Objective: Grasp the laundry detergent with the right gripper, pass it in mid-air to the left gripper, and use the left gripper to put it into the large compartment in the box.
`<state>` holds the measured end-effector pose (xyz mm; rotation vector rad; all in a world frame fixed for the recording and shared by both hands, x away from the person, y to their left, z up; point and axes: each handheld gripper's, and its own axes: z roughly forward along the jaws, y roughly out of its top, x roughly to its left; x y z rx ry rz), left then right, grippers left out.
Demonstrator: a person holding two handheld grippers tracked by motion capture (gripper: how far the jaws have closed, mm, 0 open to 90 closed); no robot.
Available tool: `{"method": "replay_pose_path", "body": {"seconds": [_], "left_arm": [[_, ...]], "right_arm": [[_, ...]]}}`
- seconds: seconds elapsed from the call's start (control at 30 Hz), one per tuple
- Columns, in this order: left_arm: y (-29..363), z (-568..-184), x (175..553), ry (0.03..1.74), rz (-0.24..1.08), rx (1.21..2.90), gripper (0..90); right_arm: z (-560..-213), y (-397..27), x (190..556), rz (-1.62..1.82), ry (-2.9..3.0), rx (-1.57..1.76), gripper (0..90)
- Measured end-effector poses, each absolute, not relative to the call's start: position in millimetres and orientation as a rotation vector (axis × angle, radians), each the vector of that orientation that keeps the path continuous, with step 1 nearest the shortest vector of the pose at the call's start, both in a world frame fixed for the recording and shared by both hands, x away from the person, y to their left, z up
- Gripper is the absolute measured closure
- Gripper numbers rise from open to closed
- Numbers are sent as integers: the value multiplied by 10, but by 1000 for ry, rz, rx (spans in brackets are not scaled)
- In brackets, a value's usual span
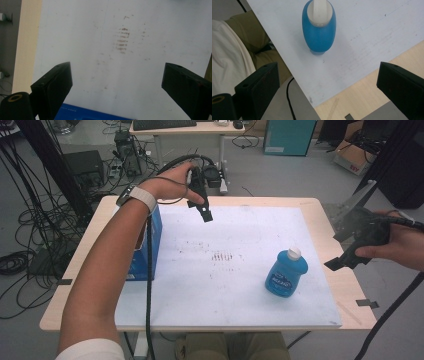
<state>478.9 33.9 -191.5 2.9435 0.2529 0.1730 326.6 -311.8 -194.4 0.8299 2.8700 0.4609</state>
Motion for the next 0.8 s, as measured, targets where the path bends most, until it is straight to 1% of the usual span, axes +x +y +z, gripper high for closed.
{"method": "replay_pose_path", "body": {"seconds": [0.23, 0.3, 0.4, 0.5, 0.53, 0.57, 0.73, 0.8], "left_arm": [[320, -1919, 4789, 249, 172, 2943, 99], [314, -1930, 4778, 276, 169, 2925, 96], [315, -1915, 4794, 230, 168, 2947, 89], [316, -1925, 4793, 239, 175, 2939, 89], [314, -1935, 4783, 270, 164, 2921, 89], [318, -1925, 4799, 236, 173, 2945, 89], [325, -1937, 4802, 248, 161, 2944, 91], [328, -1946, 4804, 246, 177, 2943, 91]], "right_arm": [[-1973, -3134, 3255, 499, 2858, 844, 48], [-1983, -3136, 3258, 497, 2859, 837, 48], [-2006, -3148, 3265, 502, 2863, 822, 46], [-2041, -3149, 3267, 524, 2860, 836, 44], [-2048, -3157, 3278, 508, 2864, 816, 44], [-2061, -3157, 3278, 509, 2861, 824, 44], [-2100, -3155, 3294, 498, 2869, 827, 44], [-2126, -3152, 3295, 526, 2865, 832, 44]]}}
